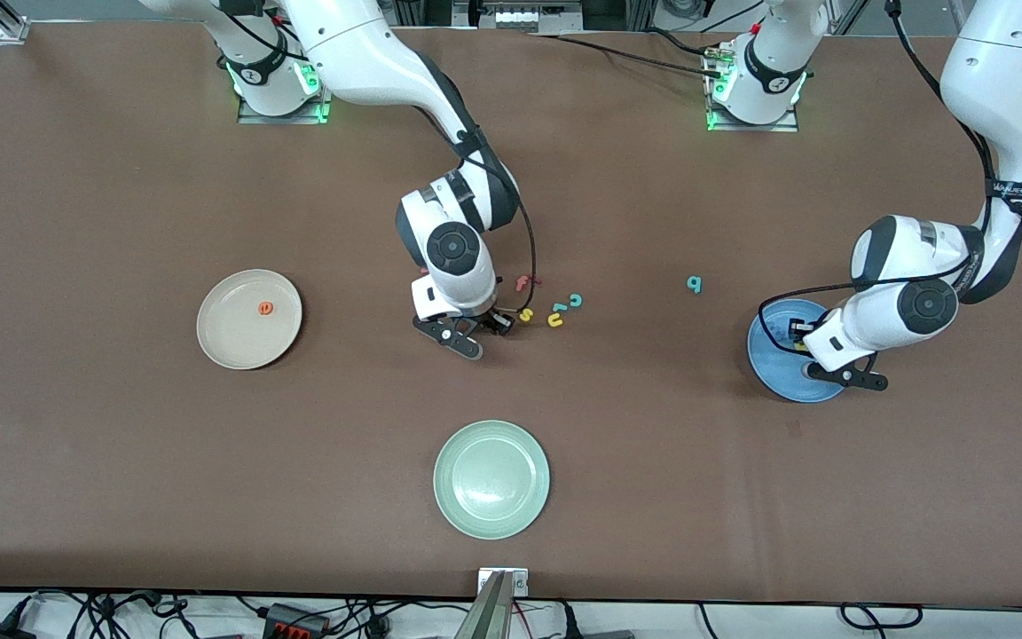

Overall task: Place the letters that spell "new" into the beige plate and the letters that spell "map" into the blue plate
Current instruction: 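Drop the yellow letter in the blue plate while the right gripper reaches the green letter, then grasp the green letter with the right gripper while the left gripper grasps the cyan letter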

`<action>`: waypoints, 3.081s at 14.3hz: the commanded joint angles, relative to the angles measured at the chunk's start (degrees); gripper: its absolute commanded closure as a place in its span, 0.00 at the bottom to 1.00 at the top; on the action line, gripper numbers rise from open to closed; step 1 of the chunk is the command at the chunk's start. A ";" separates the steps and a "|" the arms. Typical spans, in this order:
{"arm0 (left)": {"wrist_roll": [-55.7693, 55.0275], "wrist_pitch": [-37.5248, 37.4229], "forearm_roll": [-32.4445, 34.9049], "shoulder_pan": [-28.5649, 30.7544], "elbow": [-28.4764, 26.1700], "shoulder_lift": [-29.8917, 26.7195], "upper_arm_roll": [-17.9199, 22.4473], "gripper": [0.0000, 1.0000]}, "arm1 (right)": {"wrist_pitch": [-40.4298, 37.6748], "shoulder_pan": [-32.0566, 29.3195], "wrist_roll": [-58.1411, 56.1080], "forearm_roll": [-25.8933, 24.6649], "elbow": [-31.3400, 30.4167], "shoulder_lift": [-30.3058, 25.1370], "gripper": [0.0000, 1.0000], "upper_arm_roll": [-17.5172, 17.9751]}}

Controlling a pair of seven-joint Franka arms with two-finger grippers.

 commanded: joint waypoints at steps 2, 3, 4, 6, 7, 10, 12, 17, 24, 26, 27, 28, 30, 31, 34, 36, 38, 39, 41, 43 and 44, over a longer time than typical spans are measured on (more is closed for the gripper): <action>-3.78 -7.47 1.41 0.86 -1.16 -5.63 -8.73 0.00 | -0.66 0.18 0.92 1.30 1.58 1.14 0.39 -0.23; -6.94 -8.18 1.32 0.78 -1.42 -5.90 -10.67 0.00 | -0.75 0.18 0.92 1.30 1.58 1.23 0.39 -0.14; -11.75 -8.45 1.32 0.77 -1.94 -5.73 -13.38 0.00 | -0.75 0.18 0.92 1.30 1.58 1.40 0.39 0.21; -21.68 -7.84 1.41 0.42 -4.13 -5.38 -17.35 0.00 | -0.75 0.18 0.92 1.30 1.58 1.58 0.40 0.39; -27.82 -7.66 1.41 0.34 -5.28 -5.11 -18.85 0.00 | -0.75 0.18 0.66 1.30 1.58 1.58 0.49 0.39; -25.17 -1.63 1.59 0.68 -10.97 -5.37 -21.84 0.00 | -0.75 0.18 0.66 1.30 1.58 1.58 0.63 0.47; -24.64 7.94 1.67 0.78 -16.87 -5.29 -21.76 0.00 | -0.75 0.18 0.66 1.39 1.58 1.58 0.68 0.47; -24.54 9.04 10.89 1.56 -18.82 -2.84 -20.97 0.08 | -1.18 0.09 0.48 1.04 1.58 0.97 0.73 0.39; -24.63 11.05 15.03 4.37 -18.47 -0.28 -21.06 0.42 | -13.73 0.35 -9.85 -1.69 0.97 -2.81 0.74 -7.59; -24.63 11.15 15.12 4.38 -18.56 0.86 -21.14 0.43 | -20.31 -0.61 -18.89 -1.60 0.53 -4.22 0.74 -11.72; -24.98 11.15 15.12 4.20 -18.65 1.13 -21.23 0.48 | -22.35 -1.05 -22.94 -1.51 -0.52 -4.83 0.74 -13.74; -24.90 11.06 15.12 4.12 -18.65 1.13 -21.15 0.59 | -22.98 -1.14 -26.12 -1.60 -2.62 -5.53 0.74 -15.33; -24.63 10.80 15.12 4.12 -18.56 0.70 -21.23 0.78 | -22.98 -0.88 -33.93 -1.60 -8.32 -8.34 0.74 -18.84; -24.63 10.54 15.12 4.29 -18.47 0.43 -21.58 0.84 | -23.07 -0.88 -37.88 -1.68 -11.14 -9.92 0.74 -20.51; -22.45 8.17 15.12 4.55 -17.42 -2.29 -21.85 0.89 | -22.98 -0.62 -49.49 -1.69 -19.40 -14.23 0.74 -26.05; -19.72 4.14 15.03 5.08 -14.01 -4.40 -21.94 0.89 | -22.37 -0.88 -55.56 -1.69 -23.01 -14.68 0.74 -28.95; -19.19 -0.43 15.03 5.78 -9.35 -4.67 -22.11 0.88 | -20.27 -2.28 -61.53 -1.60 -25.57 -14.68 0.74 -30.37; -18.66 -2.72 15.03 6.65 -6.46 -4.41 -22.03 0.87 | -19.13 -3.94 -64.35 -1.51 -26.28 -14.60 0.74 -30.38; -14.29 -5.80 15.03 7.54 -2.14 -3.18 -21.24 0.87 | -17.72 -7.02 -67.71 -1.34 -26.46 -13.63 0.74 -30.11; -7.09 -5.82 15.03 10.51 2.69 0.32 -19.93 0.87 | -16.48 -7.12 -67.90 -0.55 -26.46 -12.05 0.74 -29.85; -4.10 -5.81 15.03 11.57 4.89 2.34 -19.65 0.87 | -15.70 -7.12 -67.98 0.67 -26.46 -11.18 0.74 -29.76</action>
